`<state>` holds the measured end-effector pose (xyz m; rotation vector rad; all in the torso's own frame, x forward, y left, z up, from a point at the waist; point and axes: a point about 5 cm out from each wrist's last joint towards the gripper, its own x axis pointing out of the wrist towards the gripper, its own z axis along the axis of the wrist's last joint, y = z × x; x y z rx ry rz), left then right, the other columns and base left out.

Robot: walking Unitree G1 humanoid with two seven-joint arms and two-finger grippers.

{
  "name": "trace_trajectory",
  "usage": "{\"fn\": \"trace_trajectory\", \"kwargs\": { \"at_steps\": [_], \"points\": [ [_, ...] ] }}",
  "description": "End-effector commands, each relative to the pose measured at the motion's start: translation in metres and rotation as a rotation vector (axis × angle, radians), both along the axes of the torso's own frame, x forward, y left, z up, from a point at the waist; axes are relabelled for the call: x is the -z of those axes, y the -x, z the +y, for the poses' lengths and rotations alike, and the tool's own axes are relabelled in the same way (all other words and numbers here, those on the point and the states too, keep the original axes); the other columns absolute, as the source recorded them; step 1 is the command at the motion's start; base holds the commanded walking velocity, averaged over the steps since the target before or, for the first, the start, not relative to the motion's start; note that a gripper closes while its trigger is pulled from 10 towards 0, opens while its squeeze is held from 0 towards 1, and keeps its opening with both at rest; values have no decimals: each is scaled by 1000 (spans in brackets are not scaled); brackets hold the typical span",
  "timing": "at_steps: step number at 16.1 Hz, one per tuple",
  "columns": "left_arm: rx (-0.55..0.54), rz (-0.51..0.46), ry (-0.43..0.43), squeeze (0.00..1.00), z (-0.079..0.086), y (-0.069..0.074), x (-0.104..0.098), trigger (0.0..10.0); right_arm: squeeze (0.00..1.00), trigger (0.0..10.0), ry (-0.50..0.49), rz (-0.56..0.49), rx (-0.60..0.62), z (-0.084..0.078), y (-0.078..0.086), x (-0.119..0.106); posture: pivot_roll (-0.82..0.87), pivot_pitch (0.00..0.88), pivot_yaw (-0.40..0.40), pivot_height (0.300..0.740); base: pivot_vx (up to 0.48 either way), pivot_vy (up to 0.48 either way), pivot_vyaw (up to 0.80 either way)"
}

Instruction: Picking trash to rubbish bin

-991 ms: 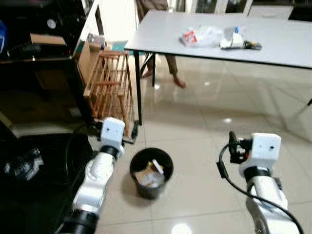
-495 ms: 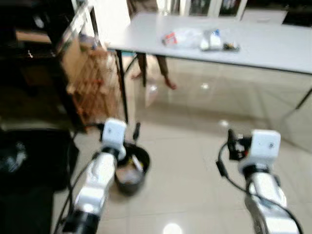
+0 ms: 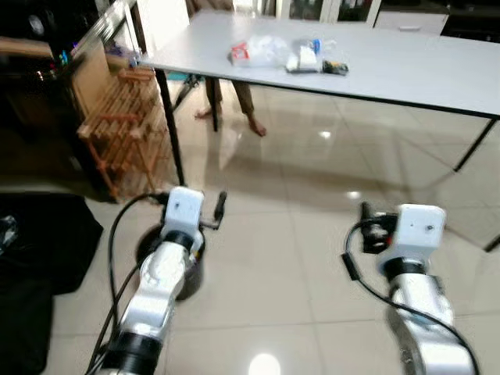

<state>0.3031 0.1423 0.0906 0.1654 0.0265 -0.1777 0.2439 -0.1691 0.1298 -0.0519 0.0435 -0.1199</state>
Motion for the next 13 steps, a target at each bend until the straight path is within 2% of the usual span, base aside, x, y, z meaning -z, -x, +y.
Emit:
{"fn": "trace_trajectory", "kwargs": {
  "at_steps": [1,6,8,13],
  "points": [
    [2,-8,8,0,-1,-2,-3,10000,0,10000,10,7,9,-3,0,0,-58,60,28,740,0,0,0],
    [5,-18,31,0,-2,-2,-5,10000,0,10000,6,8,2,-1,-2,1,-55,63,28,740,0,0,0],
    [39,-24,52,0,-5,-3,-8,10000,0,10000,6,9,0,0,-3,1,-55,62,28,740,0,0,0],
    [56,-17,50,0,-8,-2,-6,10000,0,10000,5,8,-4,1,-5,2,-54,59,30,740,385,0,0]
  ]
}}
